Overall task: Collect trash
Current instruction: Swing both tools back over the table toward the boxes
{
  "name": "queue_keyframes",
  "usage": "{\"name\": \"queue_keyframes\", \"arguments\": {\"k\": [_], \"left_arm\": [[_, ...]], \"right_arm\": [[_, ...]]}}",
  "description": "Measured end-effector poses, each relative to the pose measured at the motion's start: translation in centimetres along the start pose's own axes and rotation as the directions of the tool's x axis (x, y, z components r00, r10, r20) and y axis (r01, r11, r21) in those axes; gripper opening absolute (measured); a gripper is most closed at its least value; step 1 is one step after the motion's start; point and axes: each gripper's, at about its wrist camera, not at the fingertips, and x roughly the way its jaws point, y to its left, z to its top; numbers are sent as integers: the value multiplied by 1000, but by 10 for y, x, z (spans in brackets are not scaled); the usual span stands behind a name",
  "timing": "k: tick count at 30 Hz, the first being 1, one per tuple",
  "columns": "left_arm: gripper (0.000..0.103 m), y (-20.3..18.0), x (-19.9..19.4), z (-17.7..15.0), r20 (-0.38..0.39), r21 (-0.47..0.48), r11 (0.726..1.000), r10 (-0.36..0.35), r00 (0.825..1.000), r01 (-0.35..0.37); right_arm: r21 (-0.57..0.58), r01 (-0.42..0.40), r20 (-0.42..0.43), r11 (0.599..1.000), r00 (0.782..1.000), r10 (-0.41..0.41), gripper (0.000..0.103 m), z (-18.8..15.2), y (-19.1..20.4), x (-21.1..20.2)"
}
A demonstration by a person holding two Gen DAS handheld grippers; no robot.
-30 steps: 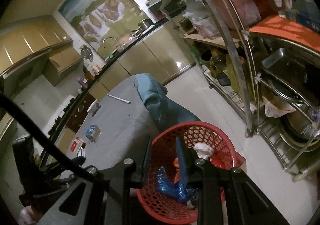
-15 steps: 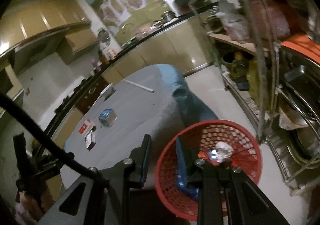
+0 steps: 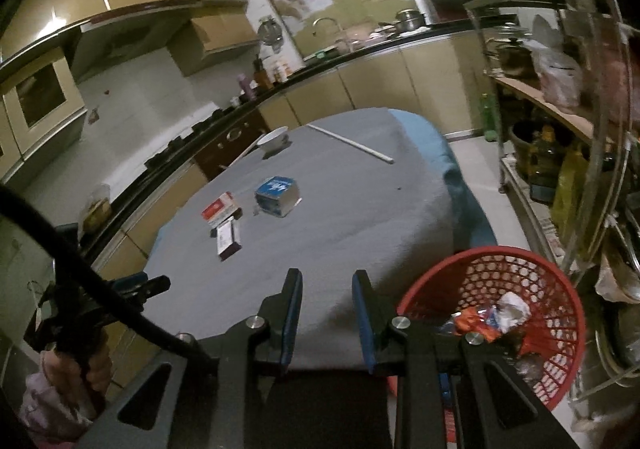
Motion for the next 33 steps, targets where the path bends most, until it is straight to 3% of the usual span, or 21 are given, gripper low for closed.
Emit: {"name": "queue_keyframes", "arguments": {"k": [15,17,19,21,33], "left_arm": [[64,30,15,2,-29,-69,997,41,999,-43],[64,29,21,2,-40,-72,997,40,998,-43],[64,28,24,1,-49,-68,997,40,998,-43],[64,25,29,1,-60,-61,997,39,997,-42],[64,22,58,1,-119,-30,999,16,993,-20]], "right_arm": [[-31,-79,-53,996,996,77,37,10,26,32],[-28,-84,-59,996,995,82,43,10,25,36],[-21,-88,-51,996,995,87,61,10,24,38],[-19,-102,-35,995,994,101,66,10,23,39],[-35,-118,-106,992,988,114,66,10,29,79]]}}
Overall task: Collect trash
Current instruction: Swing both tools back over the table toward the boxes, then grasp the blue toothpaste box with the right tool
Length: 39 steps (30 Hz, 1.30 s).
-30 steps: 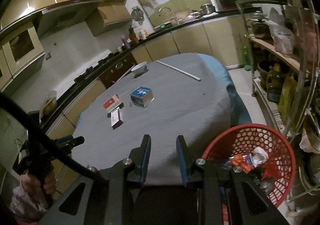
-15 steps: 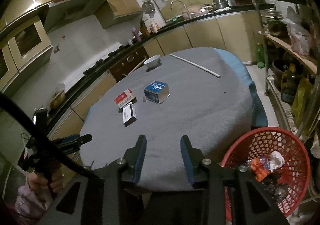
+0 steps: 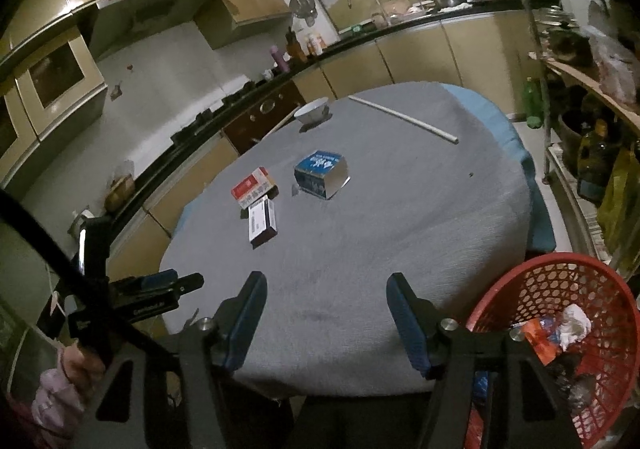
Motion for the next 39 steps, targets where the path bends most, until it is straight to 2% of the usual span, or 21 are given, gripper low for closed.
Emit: {"name": "queue_keyframes", "arguments": {"k": [8,16,27,34,39], "left_arm": [[64,13,17,1,-17,12,1000,-11,1000,12],[64,41,29,5,-14,-21,999,-32,999,32],[64,77,33,15,-10,-92,995,-36,999,35],[64,83,35,23,-22,-113,993,-42,999,39],[64,82,35,30,-34,-118,992,-41,999,36]], "right_arm": [[9,4,-49,1000,999,-3,66,7,6,35],[-42,25,-97,999,995,-29,66,19,28,75],[-128,54,-106,990,992,-68,66,74,33,145],[-140,-29,-100,990,995,15,71,124,20,191],[-105,-104,-140,989,986,89,74,153,10,230]]}}
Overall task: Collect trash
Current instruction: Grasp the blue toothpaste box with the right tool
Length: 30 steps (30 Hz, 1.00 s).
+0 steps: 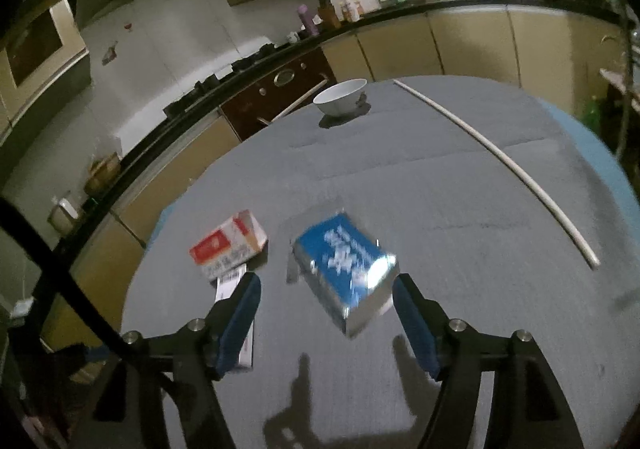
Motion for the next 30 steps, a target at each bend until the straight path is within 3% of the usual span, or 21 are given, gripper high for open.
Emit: {"name": "queue_keyframes", "arguments": {"k": [6,12,17,19,21,30], "left_arm": [[64,-6,-3,8,-10,-7,1000,-5,1000,5],[64,-11,-3,16,-19,-16,1000,-15,1000,15],[64,-16,4,28,-33,-31,999,-30,999,29],[64,-20,7,34,-34,-31,999,-29,999,28],[64,-24,9,40,-37,-37,999,-33,999,32],[67,-58,53,77,-83,-112,991,-86,993,77]], "right_arm": [[-13,3,-55,1000,998,-4,74,26,-14,47],[-127,-11,-161,992,987,-10,74,17,3,77],[-274,86,-151,958,980,-132,74,-9,24,82],[-328,127,-122,936,977,-175,59,-20,31,81],[-318,158,-93,935,976,-196,59,-27,32,73],[-175,122,-21,977,992,-128,59,-69,14,-2]]}}
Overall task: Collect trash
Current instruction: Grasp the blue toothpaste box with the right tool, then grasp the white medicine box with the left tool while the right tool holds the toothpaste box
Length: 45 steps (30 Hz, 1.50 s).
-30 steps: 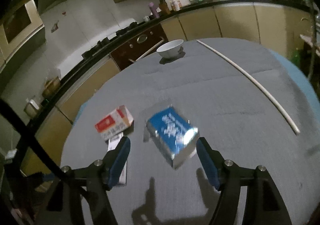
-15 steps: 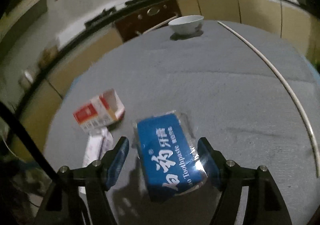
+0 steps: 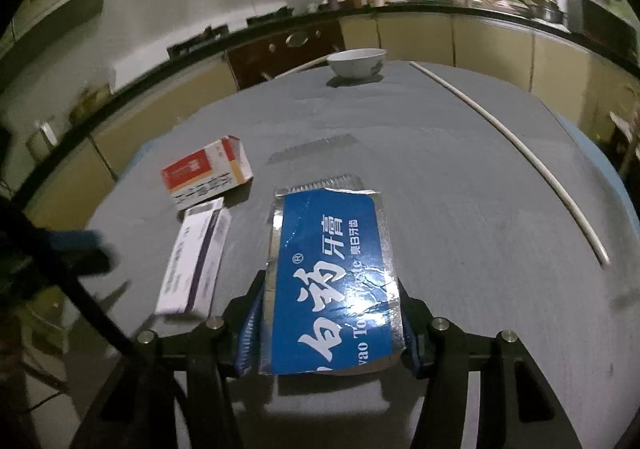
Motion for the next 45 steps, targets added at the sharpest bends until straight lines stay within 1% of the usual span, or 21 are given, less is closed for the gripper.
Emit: {"name": "queue_keyframes", "arguments": {"k": [2,4,6,10,12,14,15,16,18,22,24,27,29,30,31,32,37,39,42,44,45], "left_arm": [[67,-6,13,6,-19,-23,1000,9,1000,-10],[67,-12,24,11,-24,-47,999,3,1000,-5],[67,-16,33,13,-35,-65,997,26,999,-28],[67,-20,47,16,-50,-93,994,56,997,-61],[67,-21,51,15,-47,-104,993,47,998,-52],[66,-18,58,13,-73,-128,991,34,997,-44],[65,-18,57,12,-49,-129,991,36,998,-42],[63,-18,56,12,-41,-129,991,34,999,-39],[55,-17,54,10,-39,-126,992,26,999,-31],[49,-6,48,3,-27,-151,989,-7,1000,3],[47,-5,42,-2,-28,-145,989,2,1000,-7],[46,-7,30,-9,-4,-108,994,19,1000,-20],[45,-12,17,-16,22,-60,996,63,998,-62],[44,-15,11,-20,35,-43,997,72,997,-71],[29,-17,4,-24,54,-22,997,78,995,-77],[5,-21,-2,-28,61,7,996,84,995,-84],[5,-29,-21,-52,85,104,991,76,994,-85],[5,-28,-25,-62,78,118,991,56,995,-65],[5,-23,-30,-71,65,114,993,21,998,-28],[6,-14,-31,-73,60,85,996,-15,998,10],[11,-13,-25,-67,60,69,997,-24,998,20]], "right_arm": [[35,1,20,999,1000,-2,59,-12,-6,-18],[63,7,47,998,999,-10,59,-21,-11,-35],[86,20,72,996,997,-26,59,-31,-15,-51],[136,9,101,991,995,-23,59,-45,-20,-71],[159,-3,105,987,994,-14,59,-51,-21,-76],[169,-9,103,986,995,-8,59,-56,-21,-76],[174,-15,99,985,995,-2,59,-57,-20,-75],[178,-20,96,984,995,3,59,-59,-19,-75],[174,-23,95,985,995,6,59,-61,-15,-76],[164,-31,108,986,994,13,59,-63,-8,-81],[159,-29,116,987,993,10,59,-62,-4,-85],[151,-23,125,988,992,4,59,-63,1,-90],[150,-17,129,988,992,-3,59,-63,3,-94],[152,-15,132,988,991,-6,59,-64,4,-97],[153,-12,136,988,991,-9,59,-64,4,-100],[155,-8,139,988,990,-13,59,-66,6,-102],[161,7,142,987,989,-30,59,-71,9,-112],[159,16,141,987,989,-39,59,-73,11,-116],[156,27,141,987,989,-49,59,-77,14,-122],[151,39,139,988,988,-60,59,-80,15,-126],[150,42,138,988,988,-63,59,-81,15,-127]]}}
